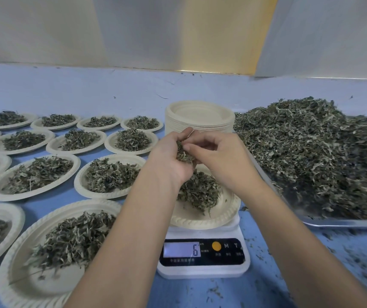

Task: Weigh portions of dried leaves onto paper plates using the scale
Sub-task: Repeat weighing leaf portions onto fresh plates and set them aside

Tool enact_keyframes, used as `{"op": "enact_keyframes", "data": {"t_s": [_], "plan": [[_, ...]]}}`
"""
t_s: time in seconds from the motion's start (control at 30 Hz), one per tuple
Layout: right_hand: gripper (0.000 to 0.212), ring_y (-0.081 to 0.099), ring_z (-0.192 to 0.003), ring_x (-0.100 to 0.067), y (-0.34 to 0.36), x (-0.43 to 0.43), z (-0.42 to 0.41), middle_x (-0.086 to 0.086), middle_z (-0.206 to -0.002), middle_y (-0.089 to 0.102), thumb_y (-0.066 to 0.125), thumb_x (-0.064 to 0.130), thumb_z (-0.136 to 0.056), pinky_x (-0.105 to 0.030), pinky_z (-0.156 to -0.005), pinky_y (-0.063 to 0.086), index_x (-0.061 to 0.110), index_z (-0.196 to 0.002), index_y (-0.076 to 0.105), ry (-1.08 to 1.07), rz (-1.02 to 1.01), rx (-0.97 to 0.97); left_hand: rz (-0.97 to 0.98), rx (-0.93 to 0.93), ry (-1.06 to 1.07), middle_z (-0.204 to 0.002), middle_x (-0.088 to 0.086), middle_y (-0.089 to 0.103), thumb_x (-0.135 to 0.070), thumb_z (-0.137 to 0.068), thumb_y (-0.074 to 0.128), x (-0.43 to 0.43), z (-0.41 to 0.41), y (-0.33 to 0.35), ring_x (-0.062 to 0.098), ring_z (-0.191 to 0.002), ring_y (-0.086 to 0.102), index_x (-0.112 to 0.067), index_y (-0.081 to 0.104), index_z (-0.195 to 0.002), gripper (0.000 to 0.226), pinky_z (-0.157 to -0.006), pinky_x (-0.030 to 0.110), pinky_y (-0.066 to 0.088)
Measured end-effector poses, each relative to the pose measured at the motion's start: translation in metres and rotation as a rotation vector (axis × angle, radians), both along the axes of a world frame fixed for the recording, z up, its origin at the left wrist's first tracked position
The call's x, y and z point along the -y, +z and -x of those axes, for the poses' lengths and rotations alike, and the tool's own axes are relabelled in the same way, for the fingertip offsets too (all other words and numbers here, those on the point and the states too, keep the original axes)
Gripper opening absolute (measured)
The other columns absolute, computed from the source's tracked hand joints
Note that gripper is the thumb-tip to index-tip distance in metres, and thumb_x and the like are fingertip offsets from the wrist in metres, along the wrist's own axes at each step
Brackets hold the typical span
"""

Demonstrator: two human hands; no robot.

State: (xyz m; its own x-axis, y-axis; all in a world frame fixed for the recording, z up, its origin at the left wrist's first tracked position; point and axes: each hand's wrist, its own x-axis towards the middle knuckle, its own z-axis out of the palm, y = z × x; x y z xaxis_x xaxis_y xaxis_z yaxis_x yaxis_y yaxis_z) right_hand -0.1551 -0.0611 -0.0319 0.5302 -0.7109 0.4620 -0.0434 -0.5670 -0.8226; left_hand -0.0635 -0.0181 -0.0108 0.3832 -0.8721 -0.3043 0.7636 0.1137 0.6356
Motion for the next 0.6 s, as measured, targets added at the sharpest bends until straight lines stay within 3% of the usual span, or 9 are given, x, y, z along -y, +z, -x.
{"op": "enact_keyframes", "data": {"t_s": [0.07,0.17,0.23,0.3,0.47,0.6], "plan": [[0.015,0.065,-0.072,-0.005,0.001,-0.001,0.0,0.01,-0.075,0.072,0.07,0.02,-0.085,-0.038,-0.078,0.058,0.031,-0.076,0.073,0.012,-0.024,0.018,-0.016,0.015,0.023,-0.079,0.009,0.057,-0.006,-0.095,0.042,-0.001,-0.001,0.0,0.021,-0.067,0.053,-0.009,0.059,-0.08,0.023,-0.055,0.03,0.043],[0.005,0.067,-0.076,-0.003,0.003,-0.004,-0.001,0.009,-0.079,0.074,0.076,0.02,-0.08,-0.029,-0.081,0.057,0.025,-0.081,0.075,0.079,-0.056,0.036,0.007,-0.087,0.086,-0.078,0.007,0.058,-0.006,-0.096,0.042,0.0,-0.007,0.0,0.018,-0.07,0.056,-0.007,0.057,-0.077,0.025,-0.056,0.025,0.053],[0.012,0.069,-0.081,-0.005,0.003,-0.007,-0.002,0.004,-0.084,0.075,0.079,0.016,-0.075,-0.023,-0.083,0.055,0.019,-0.085,0.075,0.127,-0.057,0.011,0.068,-0.18,0.106,-0.076,0.004,0.053,-0.007,-0.097,0.038,0.001,-0.011,0.001,0.015,-0.074,0.052,-0.007,0.053,-0.074,0.027,-0.084,0.022,0.05],[0.018,0.067,-0.081,-0.005,0.002,-0.008,-0.003,0.003,-0.085,0.074,0.08,0.01,-0.073,-0.022,-0.082,0.054,0.019,-0.087,0.074,0.133,-0.034,-0.02,0.086,-0.182,0.107,-0.074,0.003,0.048,-0.007,-0.097,0.035,0.003,-0.011,0.001,0.016,-0.071,0.045,-0.009,0.048,-0.073,0.028,-0.097,0.029,0.041],[0.018,0.065,-0.073,-0.003,0.002,-0.008,-0.003,0.004,-0.079,0.073,0.077,0.002,-0.074,-0.018,-0.074,0.053,0.016,-0.084,0.075,0.077,-0.005,-0.019,0.032,-0.095,0.106,-0.077,0.003,0.054,-0.01,-0.1,0.035,0.003,-0.002,-0.001,0.018,-0.067,0.054,-0.009,0.053,-0.075,0.03,-0.081,0.032,0.049],[0.016,0.066,-0.074,-0.004,0.003,-0.008,-0.003,0.002,-0.079,0.073,0.077,0.002,-0.074,-0.017,-0.075,0.053,0.013,-0.086,0.076,0.057,-0.009,-0.021,0.04,-0.109,0.11,-0.079,0.003,0.056,-0.011,-0.1,0.036,0.003,-0.002,-0.001,0.017,-0.072,0.057,-0.009,0.054,-0.078,0.029,-0.092,0.029,0.048]]}}
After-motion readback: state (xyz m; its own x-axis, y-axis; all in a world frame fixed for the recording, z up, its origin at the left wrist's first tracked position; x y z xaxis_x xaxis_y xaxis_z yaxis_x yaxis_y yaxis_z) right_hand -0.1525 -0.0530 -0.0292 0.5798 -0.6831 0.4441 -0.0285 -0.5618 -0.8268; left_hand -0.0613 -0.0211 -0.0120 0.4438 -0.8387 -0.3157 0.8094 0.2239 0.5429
